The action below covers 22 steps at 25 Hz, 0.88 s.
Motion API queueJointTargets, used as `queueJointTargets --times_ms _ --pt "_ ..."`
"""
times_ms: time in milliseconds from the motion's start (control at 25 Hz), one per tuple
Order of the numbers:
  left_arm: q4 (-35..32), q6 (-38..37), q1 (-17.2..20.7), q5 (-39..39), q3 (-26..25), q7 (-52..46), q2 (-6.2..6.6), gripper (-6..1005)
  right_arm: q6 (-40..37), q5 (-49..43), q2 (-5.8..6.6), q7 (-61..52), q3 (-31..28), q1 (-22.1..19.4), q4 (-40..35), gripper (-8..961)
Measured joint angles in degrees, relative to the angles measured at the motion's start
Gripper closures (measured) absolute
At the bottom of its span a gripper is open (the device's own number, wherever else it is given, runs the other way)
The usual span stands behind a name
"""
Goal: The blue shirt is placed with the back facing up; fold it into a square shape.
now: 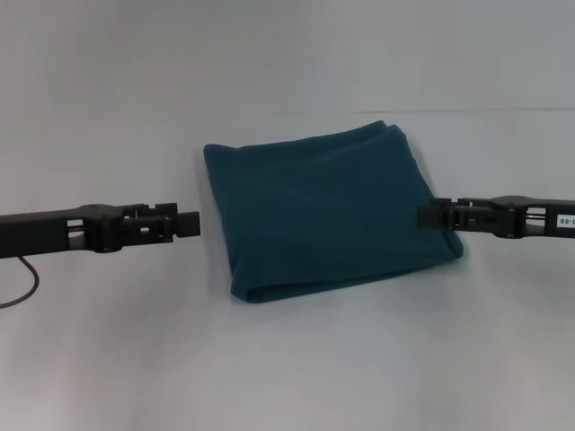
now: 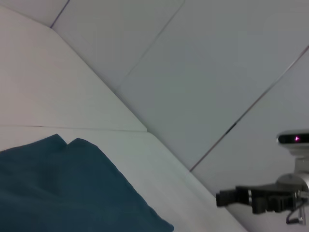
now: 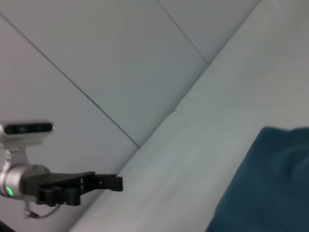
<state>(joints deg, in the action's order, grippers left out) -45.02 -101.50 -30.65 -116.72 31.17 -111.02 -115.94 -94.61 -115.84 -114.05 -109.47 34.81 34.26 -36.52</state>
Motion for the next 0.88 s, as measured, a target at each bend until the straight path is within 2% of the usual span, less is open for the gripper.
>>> queueJointTargets --times_ms 280,640,760,880 --pt "-1.28 -0.14 -1.17 -4.0 3.19 6.69 -0.17 139 1.76 -1.3 -2.15 12.45 1.83 -1.15 -5.83 262" --pt "-3.0 0.69 -1.43 -4.38 6.18 12.29 -0.66 140 2.87 -4.66 -2.38 13.58 3.57 -0.5 -7.76 265" --pt "-2.27 2.72 -1.57 -3.73 4.24 7.45 -0.83 140 3.3 -3.74 -2.42 11.45 2.24 -0.54 -7.11 267" --pt "-1.54 5.69 -1.62 -3.02 2.58 -3.56 -1.12 140 4.08 -2.67 -2.31 5.69 0.46 -0.52 -6.27 267"
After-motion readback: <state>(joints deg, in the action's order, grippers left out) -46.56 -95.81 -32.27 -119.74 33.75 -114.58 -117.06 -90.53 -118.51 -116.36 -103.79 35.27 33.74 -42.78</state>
